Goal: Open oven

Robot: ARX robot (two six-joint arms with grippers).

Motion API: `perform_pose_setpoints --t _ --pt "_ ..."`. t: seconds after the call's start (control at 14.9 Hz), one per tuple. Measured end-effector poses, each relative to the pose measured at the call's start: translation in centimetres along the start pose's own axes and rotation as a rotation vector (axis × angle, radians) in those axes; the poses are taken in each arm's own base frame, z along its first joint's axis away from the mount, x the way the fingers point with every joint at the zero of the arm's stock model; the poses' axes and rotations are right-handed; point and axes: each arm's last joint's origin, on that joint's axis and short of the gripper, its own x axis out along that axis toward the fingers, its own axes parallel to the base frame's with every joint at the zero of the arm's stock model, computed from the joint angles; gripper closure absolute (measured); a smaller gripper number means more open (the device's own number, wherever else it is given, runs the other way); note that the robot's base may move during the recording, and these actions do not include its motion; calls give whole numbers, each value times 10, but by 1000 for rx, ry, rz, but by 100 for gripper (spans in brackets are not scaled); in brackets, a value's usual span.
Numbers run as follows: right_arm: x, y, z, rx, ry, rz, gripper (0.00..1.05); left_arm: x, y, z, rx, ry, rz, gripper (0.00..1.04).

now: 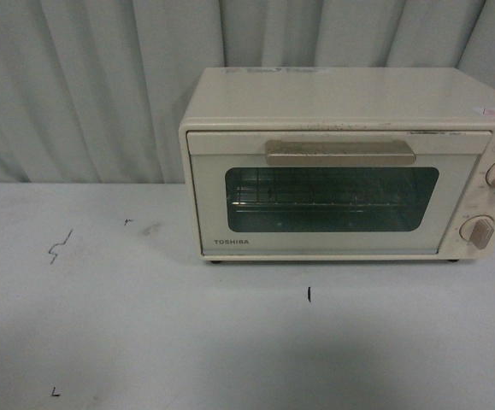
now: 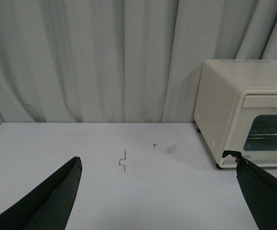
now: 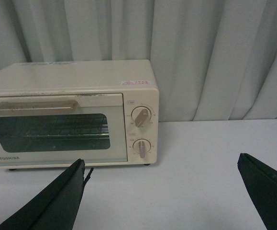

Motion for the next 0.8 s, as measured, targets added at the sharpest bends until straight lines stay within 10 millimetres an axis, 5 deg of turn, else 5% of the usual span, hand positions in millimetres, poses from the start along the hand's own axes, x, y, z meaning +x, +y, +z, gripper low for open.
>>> perform_pose_setpoints --t 0.8 --pt "0 0 0 0 0 0 6 0 0 0 0 0 0 7"
